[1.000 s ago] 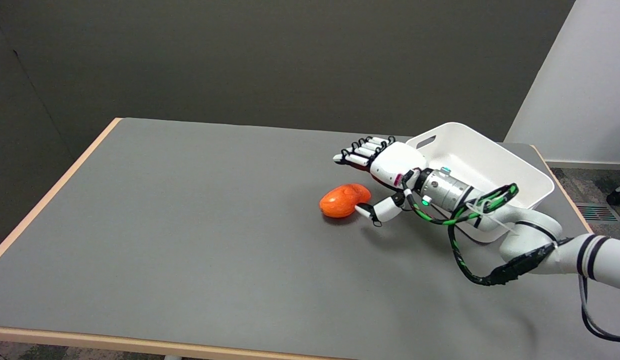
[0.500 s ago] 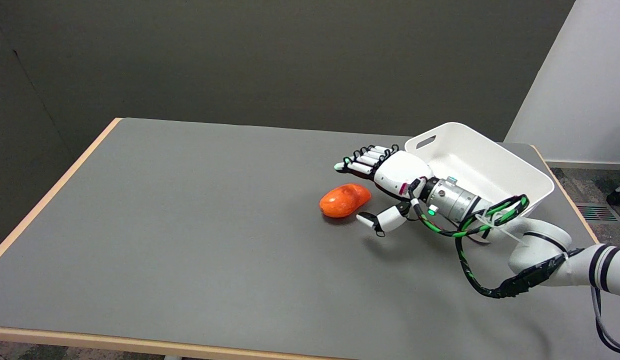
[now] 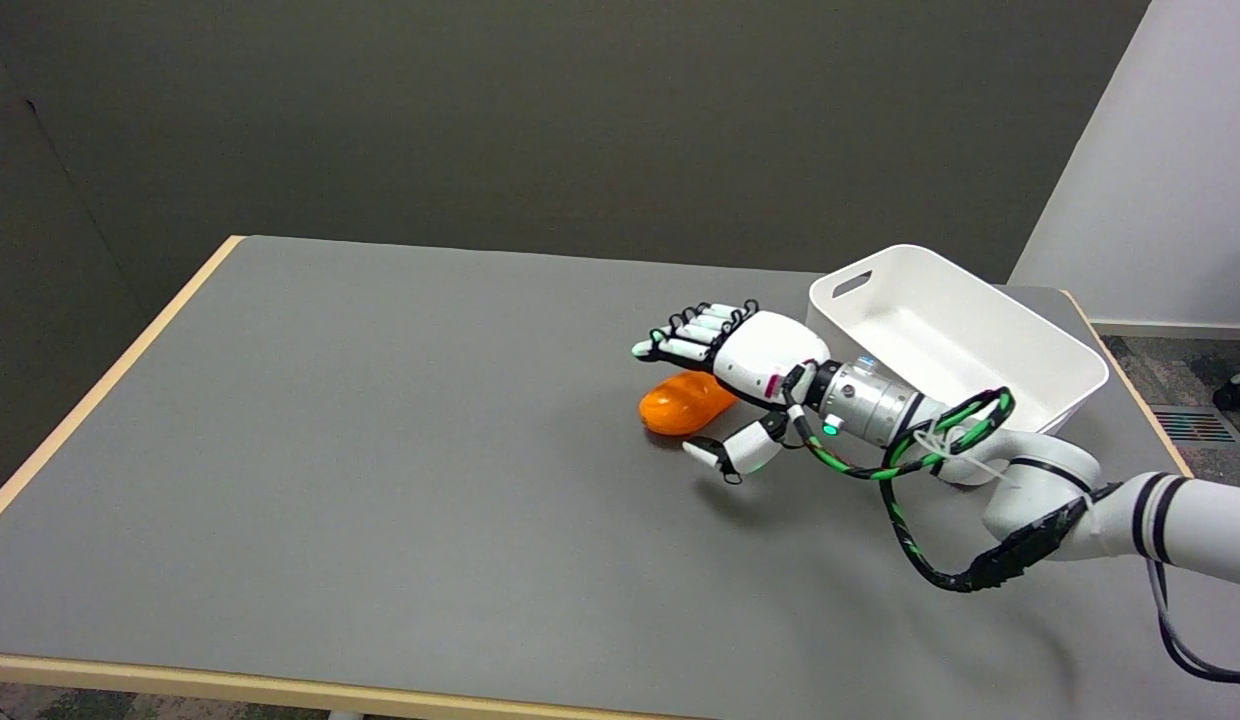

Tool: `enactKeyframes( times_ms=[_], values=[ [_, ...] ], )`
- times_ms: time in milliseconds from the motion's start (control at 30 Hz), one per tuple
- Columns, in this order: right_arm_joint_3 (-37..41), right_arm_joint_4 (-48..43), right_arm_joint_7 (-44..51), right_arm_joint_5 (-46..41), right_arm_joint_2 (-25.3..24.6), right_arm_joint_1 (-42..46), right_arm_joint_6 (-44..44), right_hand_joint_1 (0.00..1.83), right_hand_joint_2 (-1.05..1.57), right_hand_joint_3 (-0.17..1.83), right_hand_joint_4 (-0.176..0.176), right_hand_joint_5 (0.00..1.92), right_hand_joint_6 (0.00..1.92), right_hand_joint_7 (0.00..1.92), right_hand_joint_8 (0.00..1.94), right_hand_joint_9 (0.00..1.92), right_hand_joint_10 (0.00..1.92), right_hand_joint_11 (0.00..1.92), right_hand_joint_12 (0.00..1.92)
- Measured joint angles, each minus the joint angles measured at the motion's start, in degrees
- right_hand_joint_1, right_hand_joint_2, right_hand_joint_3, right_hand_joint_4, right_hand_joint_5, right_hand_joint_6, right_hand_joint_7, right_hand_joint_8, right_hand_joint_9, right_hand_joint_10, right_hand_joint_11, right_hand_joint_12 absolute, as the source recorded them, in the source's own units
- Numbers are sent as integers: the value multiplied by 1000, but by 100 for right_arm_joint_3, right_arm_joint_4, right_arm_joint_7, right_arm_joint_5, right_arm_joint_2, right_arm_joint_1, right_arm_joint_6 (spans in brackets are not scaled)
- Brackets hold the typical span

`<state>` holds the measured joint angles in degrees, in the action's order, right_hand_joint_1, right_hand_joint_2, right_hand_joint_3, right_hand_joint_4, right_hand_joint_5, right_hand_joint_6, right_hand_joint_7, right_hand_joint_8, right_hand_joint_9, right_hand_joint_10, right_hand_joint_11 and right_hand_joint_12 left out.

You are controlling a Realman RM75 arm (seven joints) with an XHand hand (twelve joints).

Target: Pick up mango.Place mango into white box.

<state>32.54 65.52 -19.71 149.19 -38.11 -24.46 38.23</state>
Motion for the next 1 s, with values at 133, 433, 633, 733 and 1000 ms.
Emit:
enactKeyframes(
  times_ms=[133, 433, 633, 733, 1000],
  values=[
    [-191, -151, -50, 1, -100, -157, 24, 493, 584, 971, 99, 146, 367, 252, 314, 256, 625, 234, 1286],
    [-423, -601, -124, 1, -297, -396, 65, 515, 580, 997, 98, 132, 382, 237, 325, 247, 628, 199, 1259],
    [-492, -977, -147, 1, -429, -540, 69, 570, 593, 1004, 95, 132, 381, 243, 331, 254, 631, 196, 1254],
    [-508, -1152, -155, 1, -483, -604, 76, 610, 606, 1008, 95, 151, 397, 257, 344, 267, 644, 203, 1261],
    [-530, -1455, -160, -2, -570, -711, 99, 720, 639, 1007, 103, 210, 472, 319, 402, 322, 711, 243, 1296]
  ],
)
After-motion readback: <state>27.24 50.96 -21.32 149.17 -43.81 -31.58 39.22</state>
